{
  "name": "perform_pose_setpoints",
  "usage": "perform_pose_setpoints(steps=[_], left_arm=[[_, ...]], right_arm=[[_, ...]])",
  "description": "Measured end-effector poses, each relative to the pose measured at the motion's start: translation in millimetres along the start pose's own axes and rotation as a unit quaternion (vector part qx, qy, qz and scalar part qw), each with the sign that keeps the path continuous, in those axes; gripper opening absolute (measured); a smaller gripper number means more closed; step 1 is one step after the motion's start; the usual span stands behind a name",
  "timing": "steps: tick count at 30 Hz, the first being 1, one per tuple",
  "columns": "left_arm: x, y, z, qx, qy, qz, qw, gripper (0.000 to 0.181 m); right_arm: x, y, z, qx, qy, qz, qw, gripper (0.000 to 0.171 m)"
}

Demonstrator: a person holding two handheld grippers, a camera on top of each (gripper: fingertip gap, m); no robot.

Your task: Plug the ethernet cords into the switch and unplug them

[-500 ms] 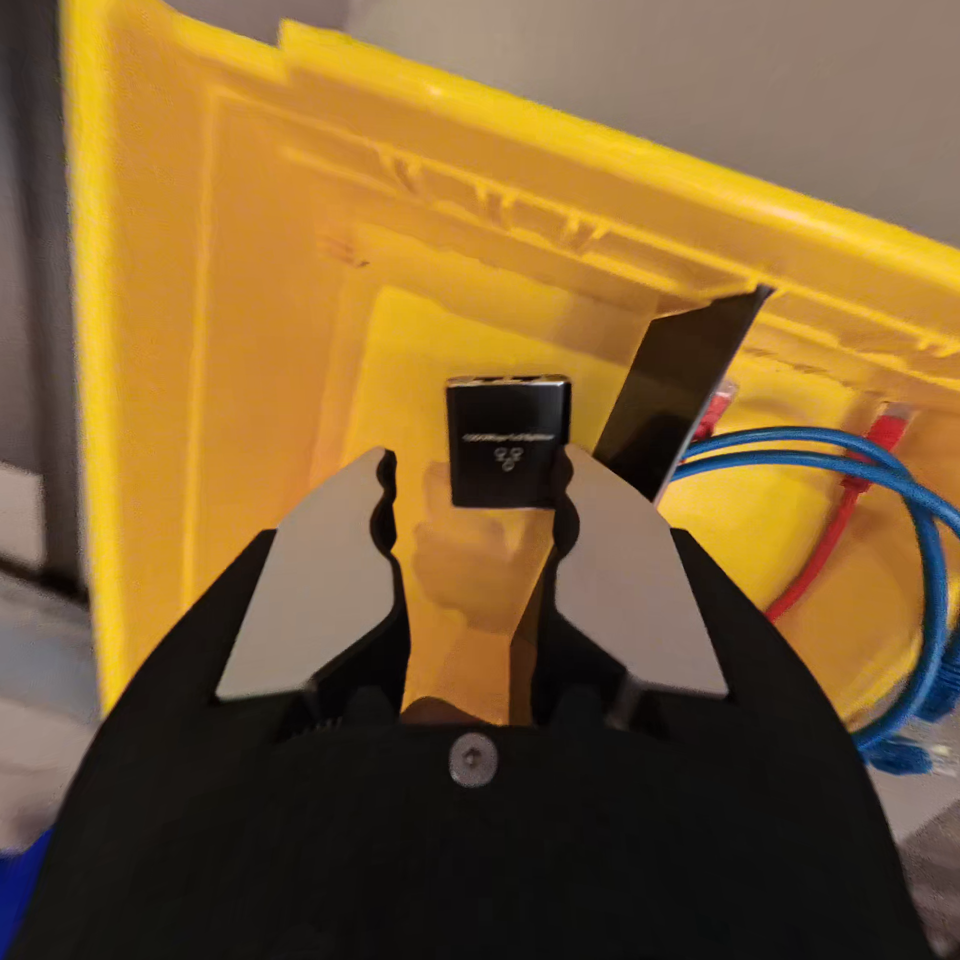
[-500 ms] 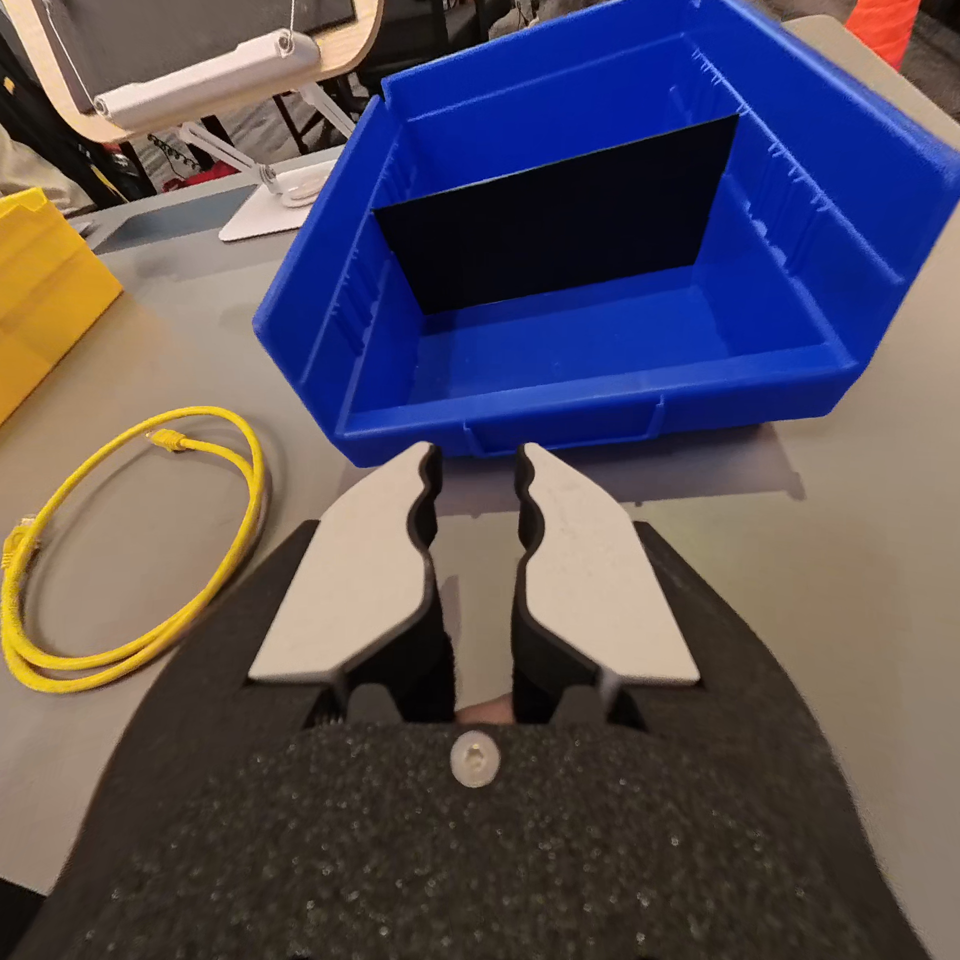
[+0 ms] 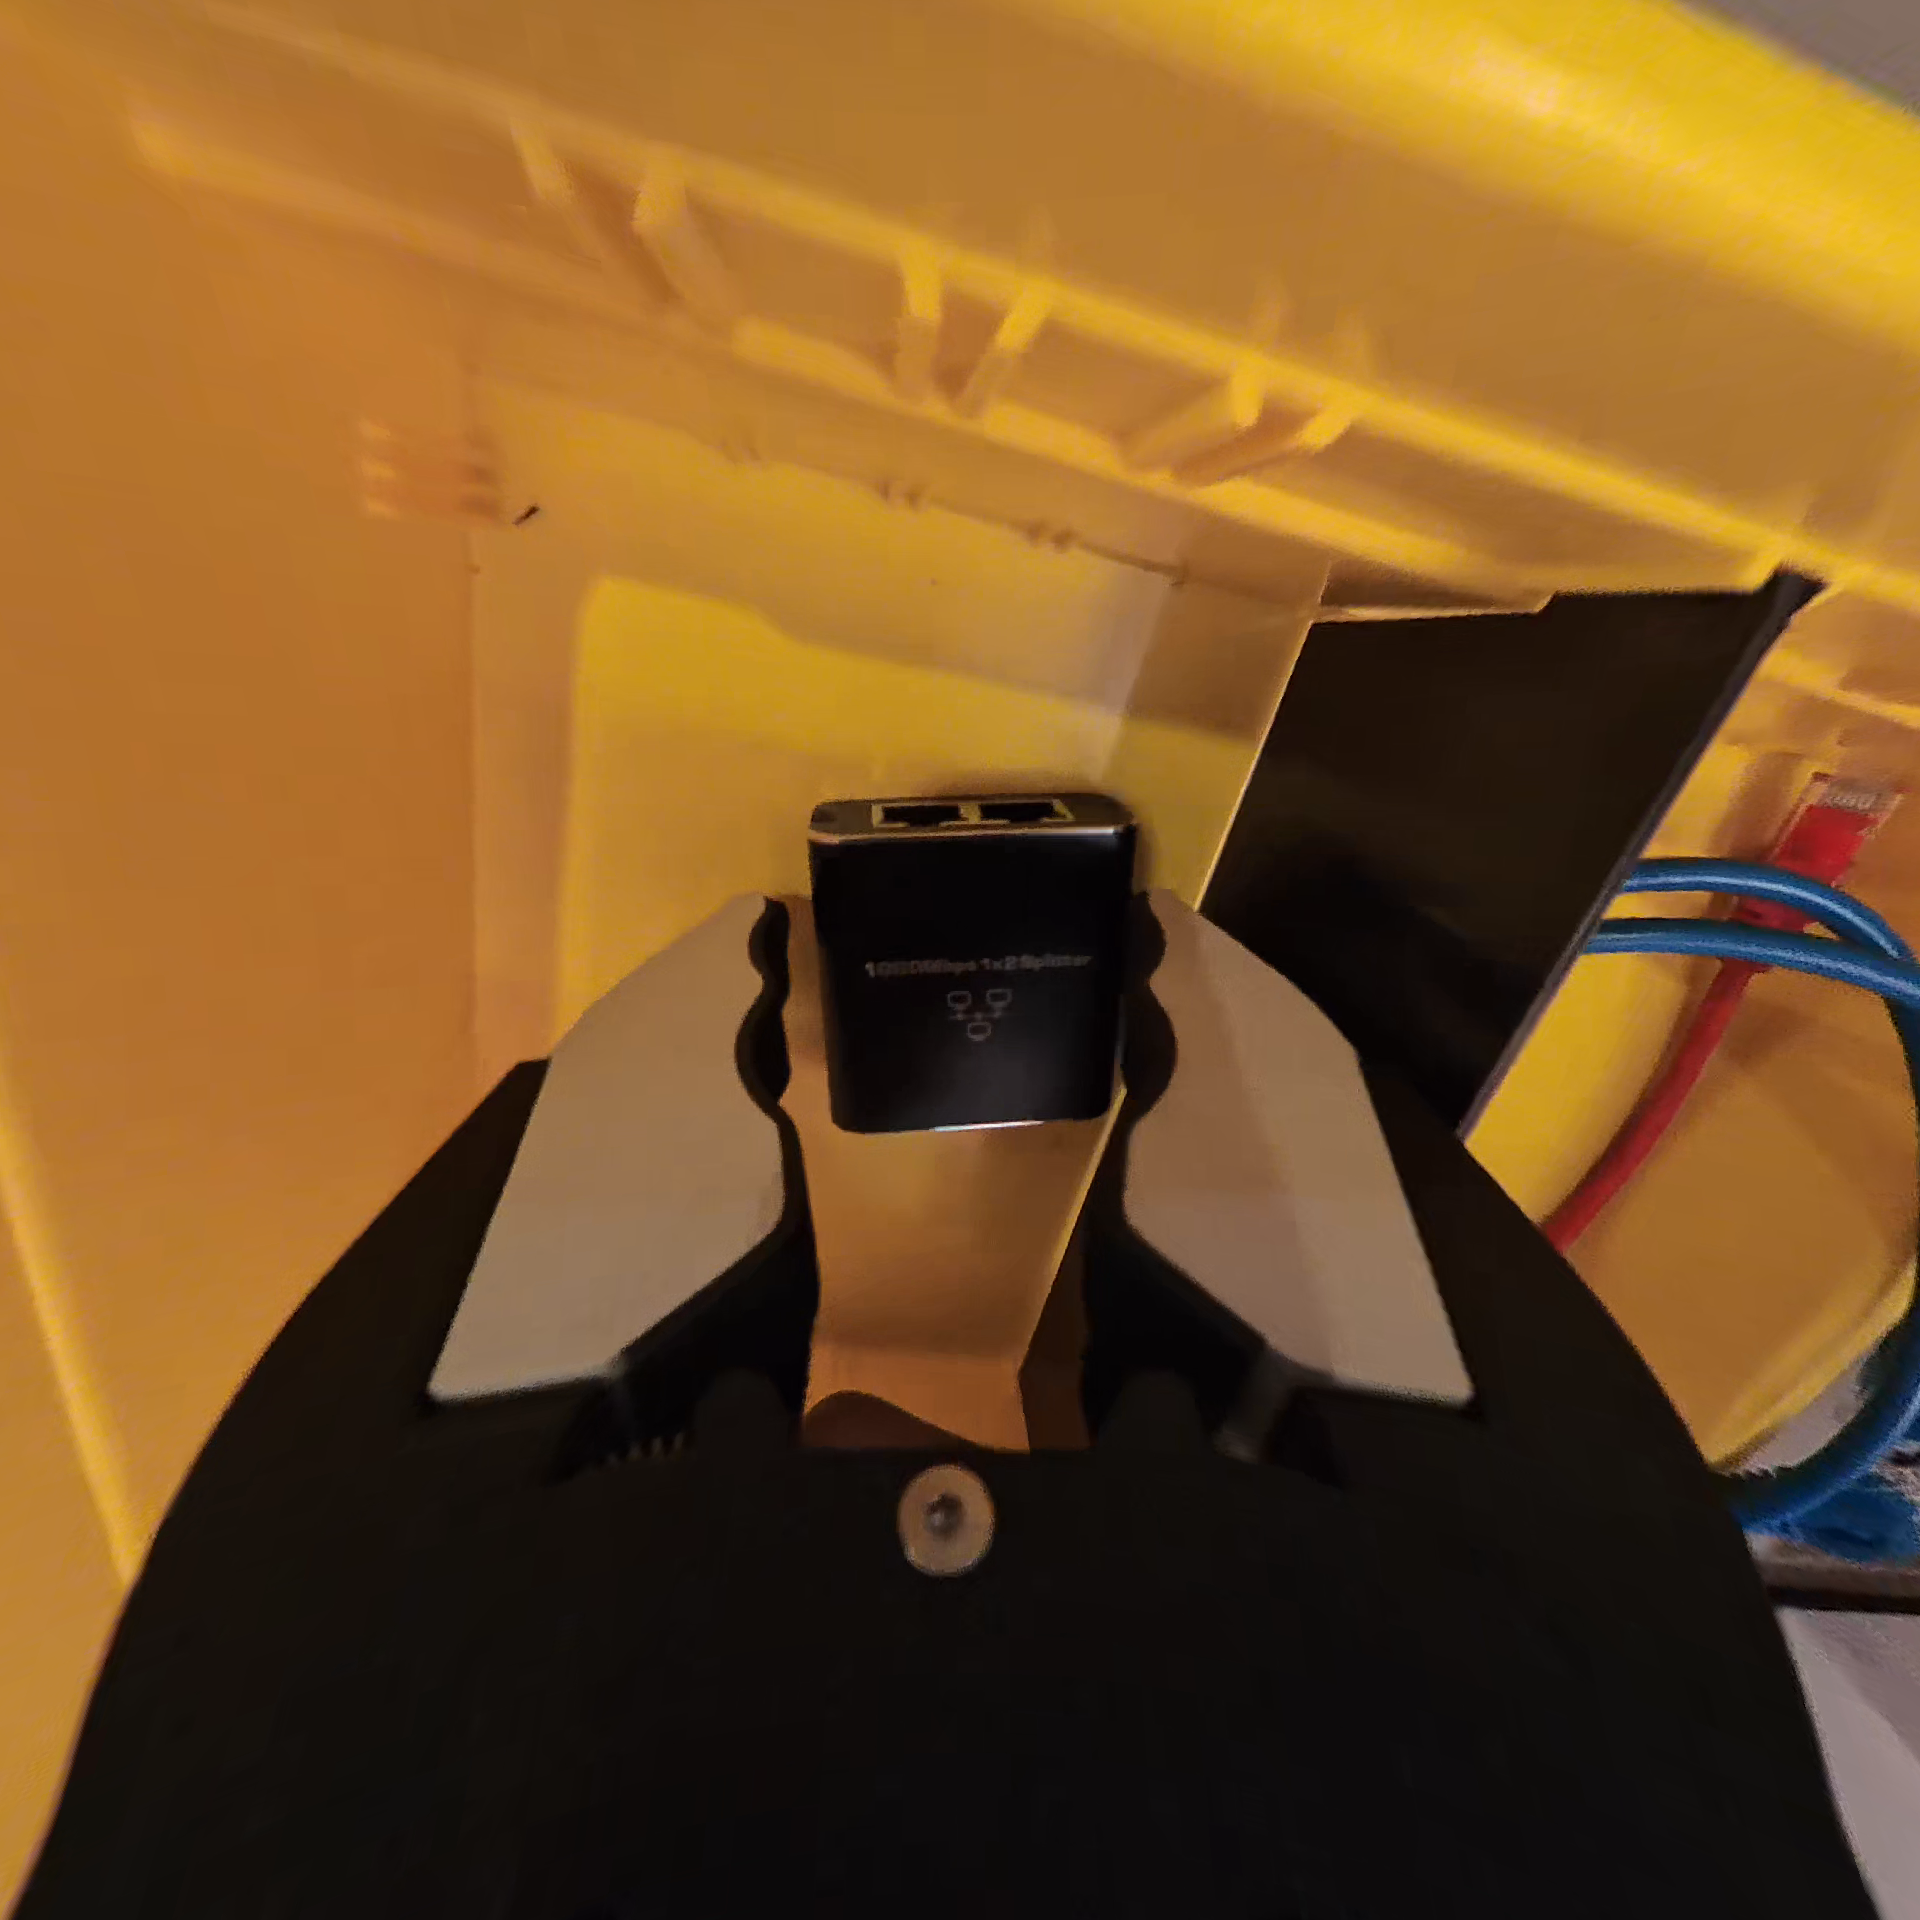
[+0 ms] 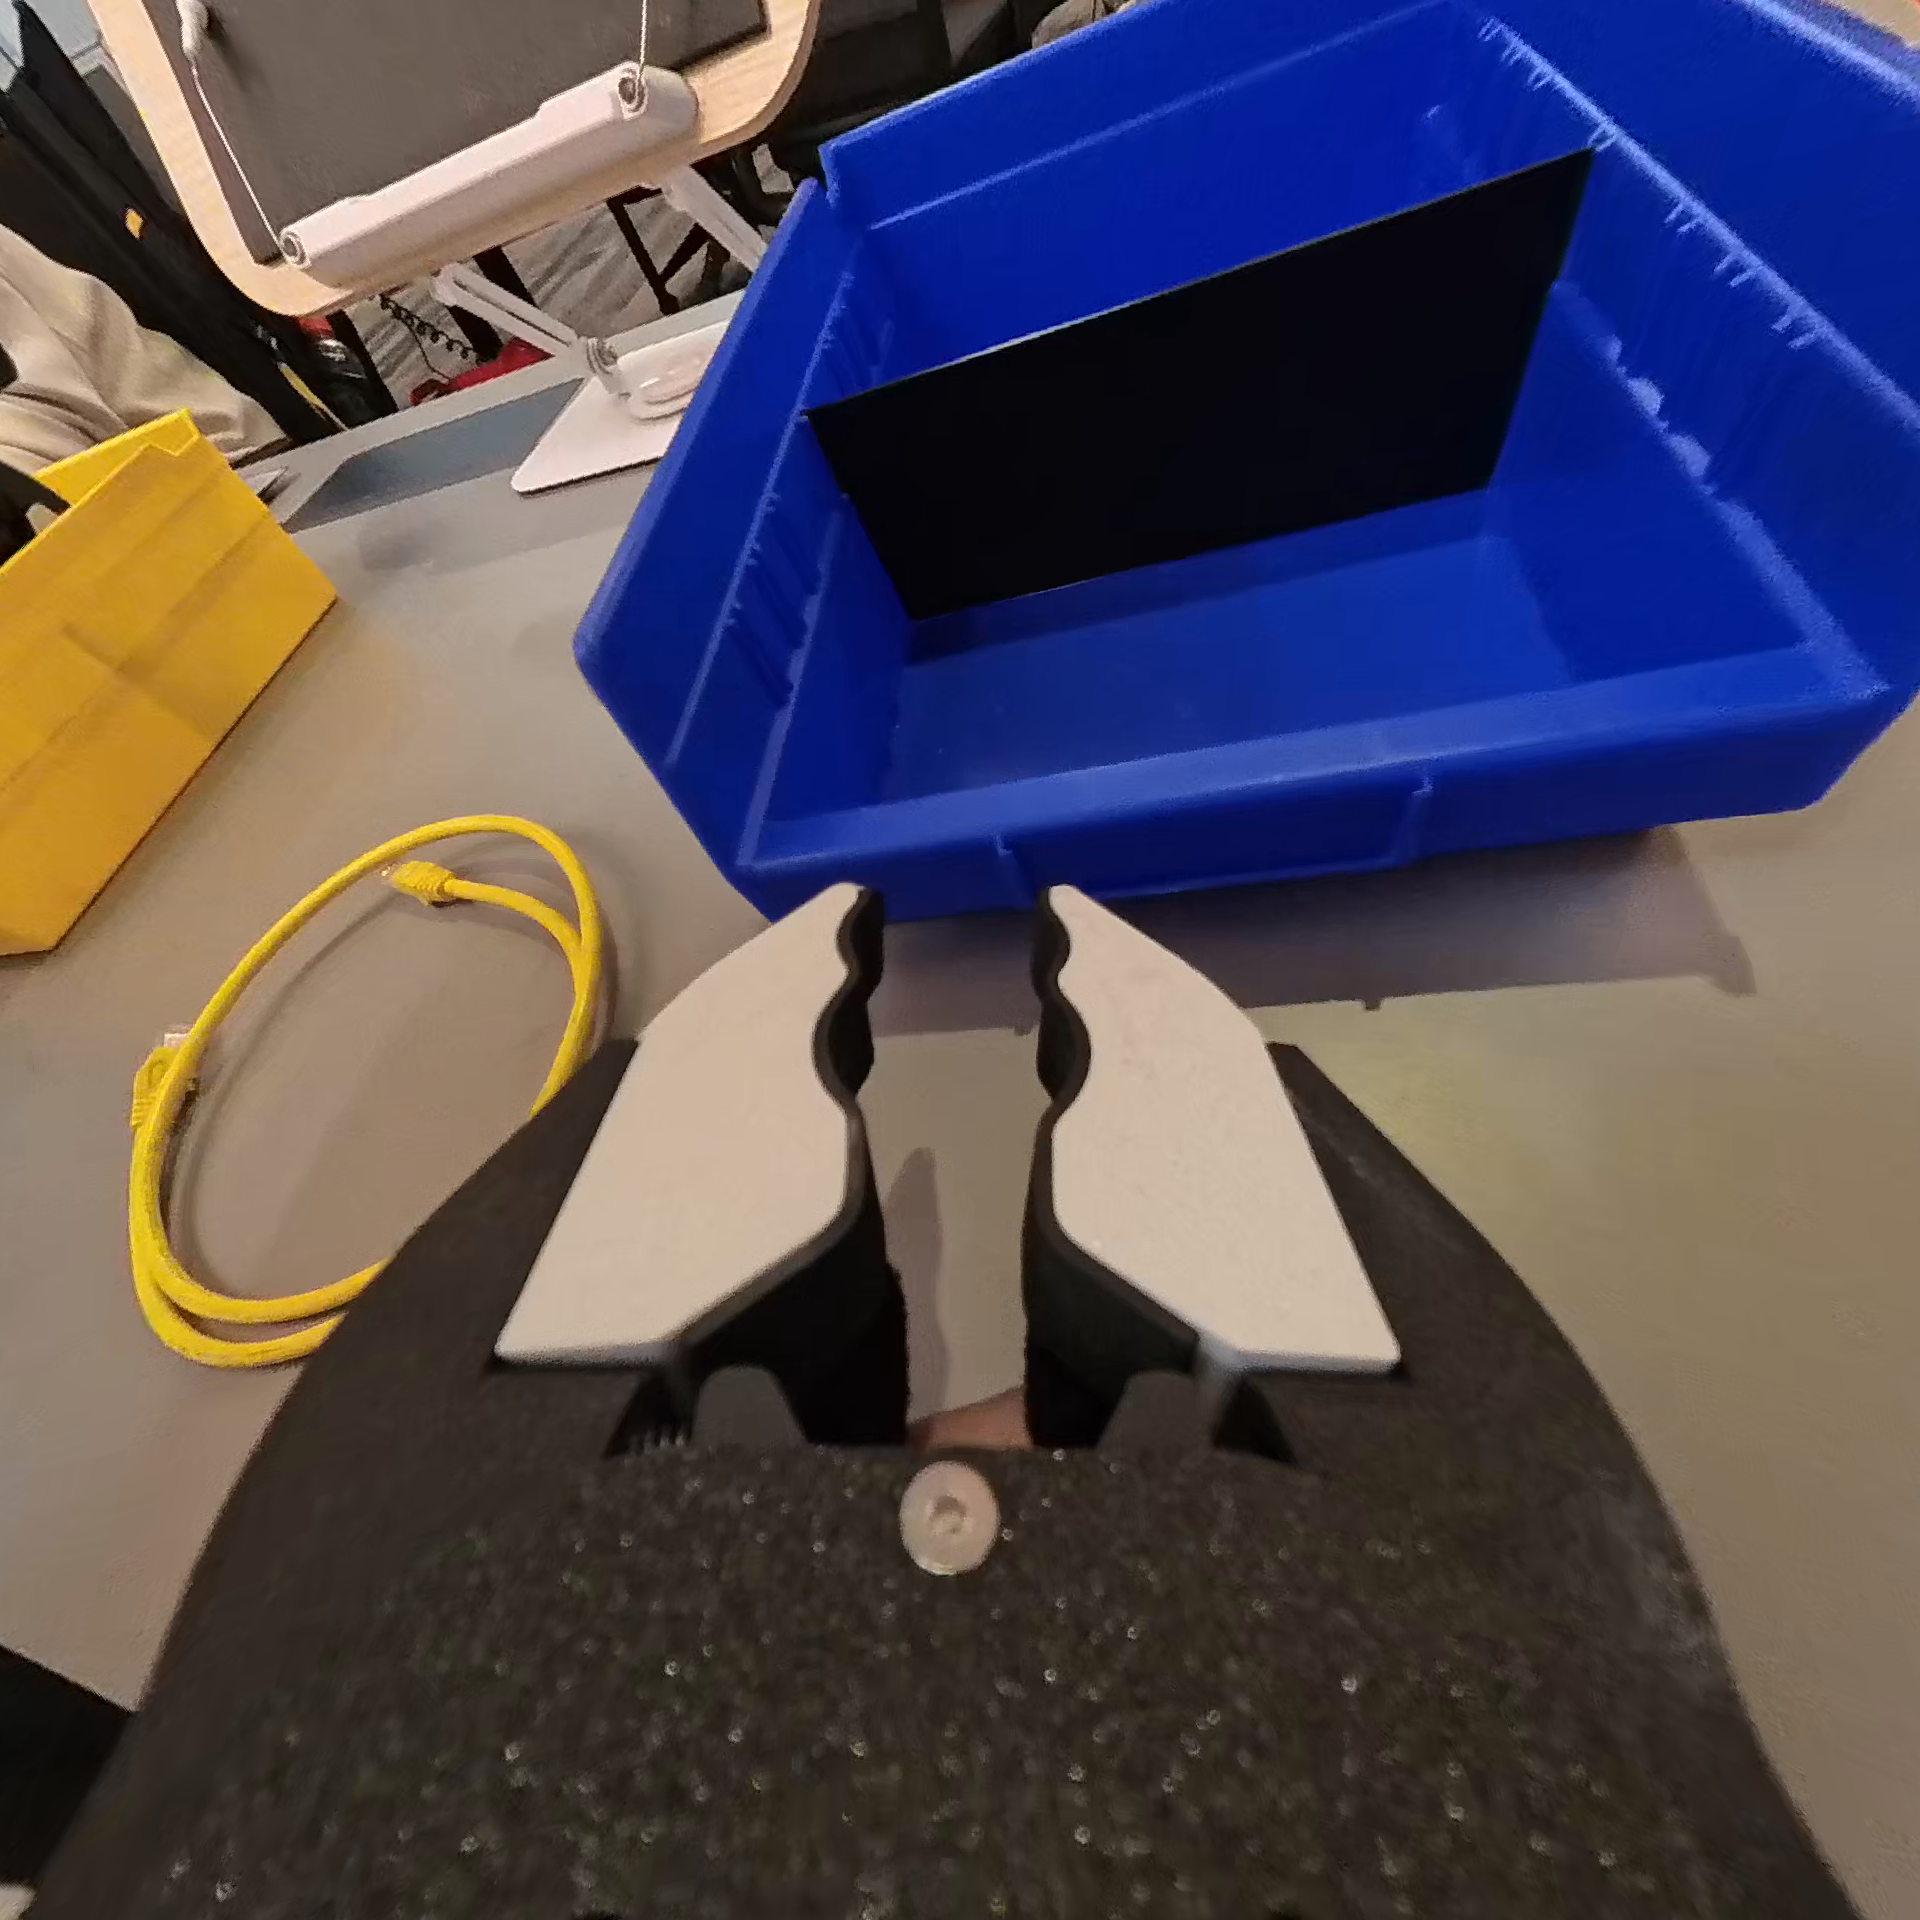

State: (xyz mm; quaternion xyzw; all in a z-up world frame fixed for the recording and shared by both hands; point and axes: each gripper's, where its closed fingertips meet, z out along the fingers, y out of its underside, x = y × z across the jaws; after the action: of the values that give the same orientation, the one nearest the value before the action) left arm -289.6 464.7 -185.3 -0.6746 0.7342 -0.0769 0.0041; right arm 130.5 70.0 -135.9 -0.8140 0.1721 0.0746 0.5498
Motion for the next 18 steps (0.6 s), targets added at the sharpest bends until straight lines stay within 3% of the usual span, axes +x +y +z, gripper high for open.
perform_pose_setpoints(steps=[5, 10, 14, 18], left_arm=[[0, 5, 2, 0.001, 0.035, -0.019, 0.999, 0.057], [-12, 8, -3, -0.030, -0.023, 0.041, 0.998, 0.057], [-16, -2, -37, 0.025, -0.039, 0.022, 0.999, 0.057], [15, -22, -90, 0.098, 0.009, -0.005, 0.995, 0.057]], right_arm=[[-2, 3, 3, -0.009, -0.002, -0.008, 1.000, 0.028], [-5, 2, 1, -0.005, 0.001, -0.017, 1.000, 0.028], [-16, -12, -2, 0.027, -0.001, -0.040, 0.999, 0.027], [-58, -45, 7, 0.065, -0.034, -0.126, 0.989, 0.028]])
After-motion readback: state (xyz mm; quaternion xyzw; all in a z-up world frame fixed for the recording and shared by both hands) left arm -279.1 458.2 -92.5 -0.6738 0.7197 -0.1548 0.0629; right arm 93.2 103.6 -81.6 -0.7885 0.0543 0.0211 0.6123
